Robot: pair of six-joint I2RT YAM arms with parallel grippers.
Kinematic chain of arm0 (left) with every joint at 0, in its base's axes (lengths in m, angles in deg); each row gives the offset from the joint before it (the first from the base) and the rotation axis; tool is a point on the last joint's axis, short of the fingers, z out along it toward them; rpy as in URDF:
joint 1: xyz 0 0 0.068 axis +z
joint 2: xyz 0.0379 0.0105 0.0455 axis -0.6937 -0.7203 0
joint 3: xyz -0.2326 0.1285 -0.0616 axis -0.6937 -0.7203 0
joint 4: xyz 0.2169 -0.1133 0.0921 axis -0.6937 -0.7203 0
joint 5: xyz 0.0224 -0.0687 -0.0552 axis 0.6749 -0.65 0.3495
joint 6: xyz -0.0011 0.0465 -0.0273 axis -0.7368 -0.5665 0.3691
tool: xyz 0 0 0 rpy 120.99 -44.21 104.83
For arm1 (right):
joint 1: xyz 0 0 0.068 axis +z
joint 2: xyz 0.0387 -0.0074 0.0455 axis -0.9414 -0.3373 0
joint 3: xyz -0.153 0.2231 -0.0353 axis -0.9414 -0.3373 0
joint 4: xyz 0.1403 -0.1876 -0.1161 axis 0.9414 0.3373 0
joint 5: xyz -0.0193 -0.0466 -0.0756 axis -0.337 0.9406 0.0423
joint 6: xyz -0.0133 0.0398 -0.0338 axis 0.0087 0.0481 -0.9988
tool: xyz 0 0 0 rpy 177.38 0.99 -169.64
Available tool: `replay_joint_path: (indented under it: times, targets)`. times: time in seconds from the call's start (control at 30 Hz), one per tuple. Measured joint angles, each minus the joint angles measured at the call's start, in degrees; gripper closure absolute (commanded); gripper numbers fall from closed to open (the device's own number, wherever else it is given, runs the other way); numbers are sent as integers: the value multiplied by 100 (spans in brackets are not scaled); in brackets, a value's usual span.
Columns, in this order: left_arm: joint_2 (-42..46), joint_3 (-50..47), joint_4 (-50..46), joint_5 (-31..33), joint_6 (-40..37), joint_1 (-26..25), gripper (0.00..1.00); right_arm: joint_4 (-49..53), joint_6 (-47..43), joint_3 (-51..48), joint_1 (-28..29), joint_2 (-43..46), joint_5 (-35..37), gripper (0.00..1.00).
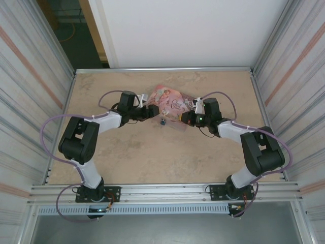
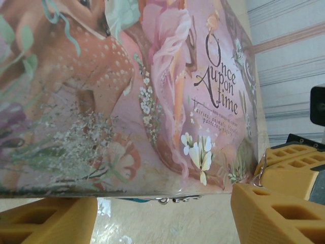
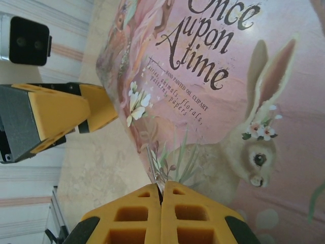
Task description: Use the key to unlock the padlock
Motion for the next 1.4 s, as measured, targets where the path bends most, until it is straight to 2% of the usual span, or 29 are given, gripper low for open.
replay_joint_path:
  times: [0.2,0.4,0.67,0.97,1.4]
  targets:
    - [35,-42,42,31,-114,11,30,-26,0,2,0,-13,4,100]
    - [623,-649,42,352,-444,-50,30,-24,0,2,0,-13,7,100]
    - [1165,-876,-476,1231,-1547,-817,29,-2,-7,2,17,-13,72,100]
    - [570,-472,-831,1766,-2376,-1163,34,48,-44,33,94,-9,177,100]
    - [-245,160,-859,1965,-2494,-1209,44,66,-72,42,120,-4,247,100]
